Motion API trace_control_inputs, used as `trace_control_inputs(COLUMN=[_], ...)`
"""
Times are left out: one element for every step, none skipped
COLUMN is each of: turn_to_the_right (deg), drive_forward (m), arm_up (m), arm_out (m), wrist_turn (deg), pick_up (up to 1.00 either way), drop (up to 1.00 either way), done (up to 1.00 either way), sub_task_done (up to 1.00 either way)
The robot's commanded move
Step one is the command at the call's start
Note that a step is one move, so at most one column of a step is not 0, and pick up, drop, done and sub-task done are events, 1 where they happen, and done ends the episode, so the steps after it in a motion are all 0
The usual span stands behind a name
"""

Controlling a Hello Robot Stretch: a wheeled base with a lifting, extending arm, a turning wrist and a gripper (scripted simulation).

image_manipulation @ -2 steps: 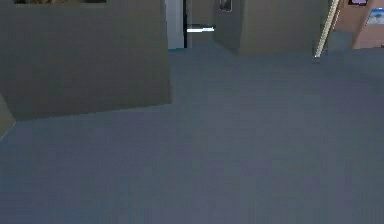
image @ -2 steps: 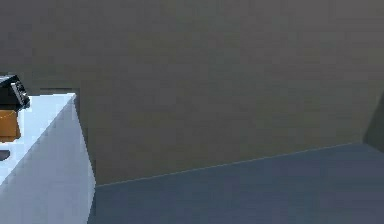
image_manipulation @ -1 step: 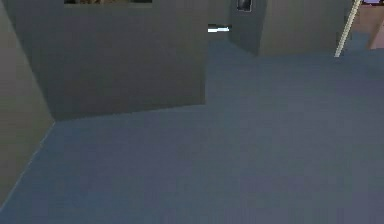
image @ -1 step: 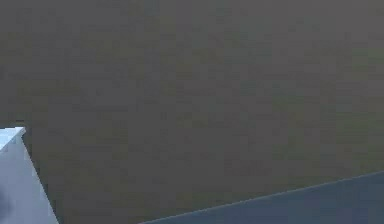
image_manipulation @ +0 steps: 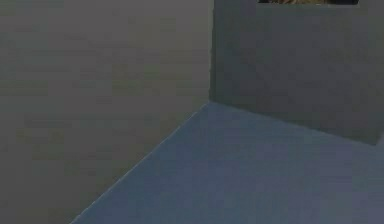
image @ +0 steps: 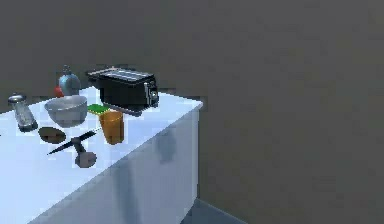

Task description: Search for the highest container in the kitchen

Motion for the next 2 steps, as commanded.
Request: trace_control_inputs(turn_to_the_right=[-30.0, 0.0], drive_forward=[0.0, 0.0], arm_up=[0.0, 0.0], arm_out=[0.0, 0.0], wrist_turn=[0.0, 0.0], pick_up=[0.0, 0.0], drop=[0.0, 0.0], done=[0.0, 1.0], sub_task_done=[0.0, 0.0])
